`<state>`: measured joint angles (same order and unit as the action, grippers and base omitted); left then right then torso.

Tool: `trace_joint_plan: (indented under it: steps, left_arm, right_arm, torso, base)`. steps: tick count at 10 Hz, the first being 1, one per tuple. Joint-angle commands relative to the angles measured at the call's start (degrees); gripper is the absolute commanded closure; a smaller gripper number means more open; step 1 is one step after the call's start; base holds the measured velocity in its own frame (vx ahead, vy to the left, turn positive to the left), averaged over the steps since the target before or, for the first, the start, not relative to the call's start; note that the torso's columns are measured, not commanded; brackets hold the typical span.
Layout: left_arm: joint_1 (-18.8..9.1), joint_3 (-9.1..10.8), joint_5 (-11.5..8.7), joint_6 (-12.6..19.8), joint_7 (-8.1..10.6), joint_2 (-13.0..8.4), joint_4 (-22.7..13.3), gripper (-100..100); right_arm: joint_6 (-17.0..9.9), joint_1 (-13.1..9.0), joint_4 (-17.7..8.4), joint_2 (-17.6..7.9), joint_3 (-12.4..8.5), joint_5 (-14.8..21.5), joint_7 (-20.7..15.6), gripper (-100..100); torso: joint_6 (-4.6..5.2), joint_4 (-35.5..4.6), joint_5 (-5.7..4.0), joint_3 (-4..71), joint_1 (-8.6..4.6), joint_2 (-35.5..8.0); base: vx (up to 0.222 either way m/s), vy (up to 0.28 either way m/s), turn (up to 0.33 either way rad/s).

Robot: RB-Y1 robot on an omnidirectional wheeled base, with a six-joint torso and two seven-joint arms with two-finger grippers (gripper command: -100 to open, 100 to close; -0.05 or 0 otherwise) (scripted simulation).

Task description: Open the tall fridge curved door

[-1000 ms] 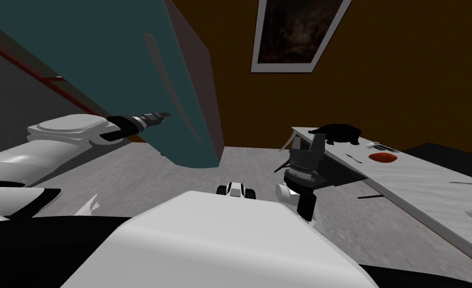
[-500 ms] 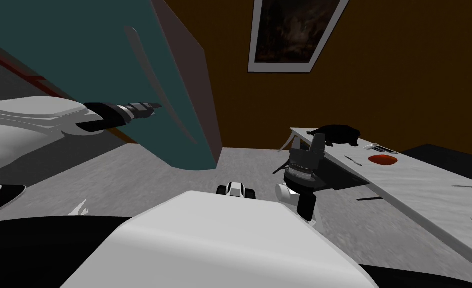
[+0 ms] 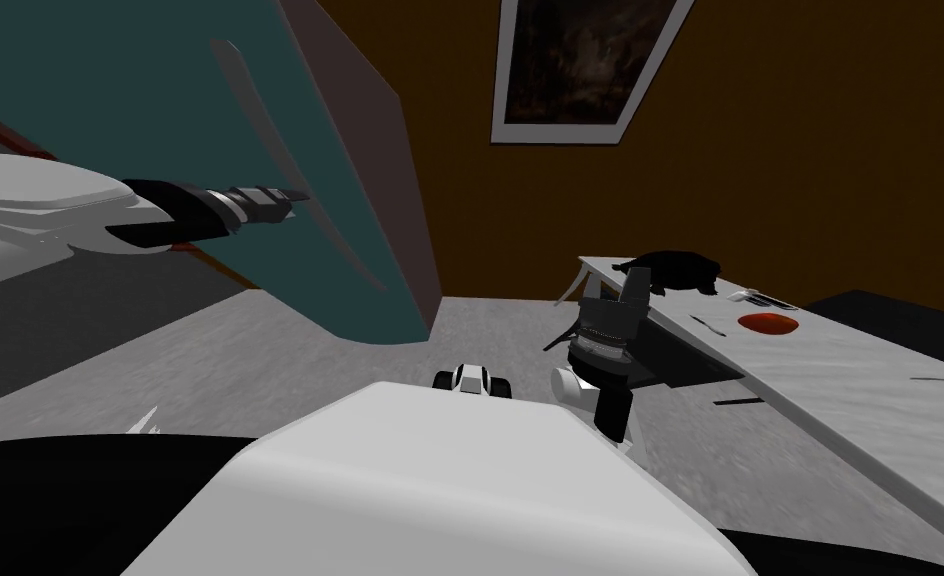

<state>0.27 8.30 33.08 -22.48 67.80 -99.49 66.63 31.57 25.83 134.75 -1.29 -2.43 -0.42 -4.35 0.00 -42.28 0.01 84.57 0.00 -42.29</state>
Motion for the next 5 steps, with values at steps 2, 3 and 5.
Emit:
trace_joint_plan:
  steps: [2,3,5]
  left_arm:
    - [-2.6,-2.63,-0.3,0.0,2.49,-3.1,-1.7,-100]
    - [-2.6,-2.63,-0.3,0.0,2.49,-3.1,-1.7,-100]
    - [-2.6,-2.79,-0.5,0.2,3.89,-4.7,-2.0,-100]
  right_arm:
    - [0.0,0.0,0.0,0.0,0.0,0.0,0.0,0]
    - [0.0,0.0,0.0,0.0,0.0,0.0,0.0,0]
    - [0.0,0.0,0.0,0.0,0.0,0.0,0.0,0]
  torso:
    - [-0.01,0.0,-0.01,0.0,0.00,0.0]
    - [0.00,0.0,-0.02,0.0,-0.05,0.0]
    - [0.00,0.0,-0.01,0.0,-0.03,0.0]
  base:
    - [0.044,-0.037,-0.016]
    - [0.042,-0.026,0.000]
    - [0.041,-0.039,-0.009]
